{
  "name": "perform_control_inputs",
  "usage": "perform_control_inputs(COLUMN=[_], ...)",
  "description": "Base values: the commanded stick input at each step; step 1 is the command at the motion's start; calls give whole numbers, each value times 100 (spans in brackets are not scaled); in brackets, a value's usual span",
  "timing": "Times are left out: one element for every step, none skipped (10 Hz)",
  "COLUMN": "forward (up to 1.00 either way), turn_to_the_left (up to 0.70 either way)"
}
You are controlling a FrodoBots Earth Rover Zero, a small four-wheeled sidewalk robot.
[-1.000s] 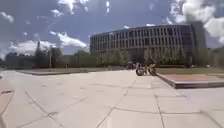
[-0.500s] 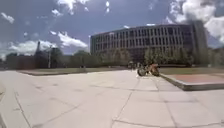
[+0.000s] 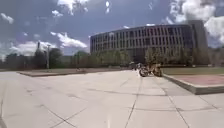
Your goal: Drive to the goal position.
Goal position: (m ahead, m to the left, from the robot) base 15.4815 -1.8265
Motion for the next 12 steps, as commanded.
perform_control_inputs(forward=[70,70,70,70,70,70,70,70,70,70,70,70], turn_to_the_left=[0,2,0,0,0,0,0,-26,-35,-14,0,0])
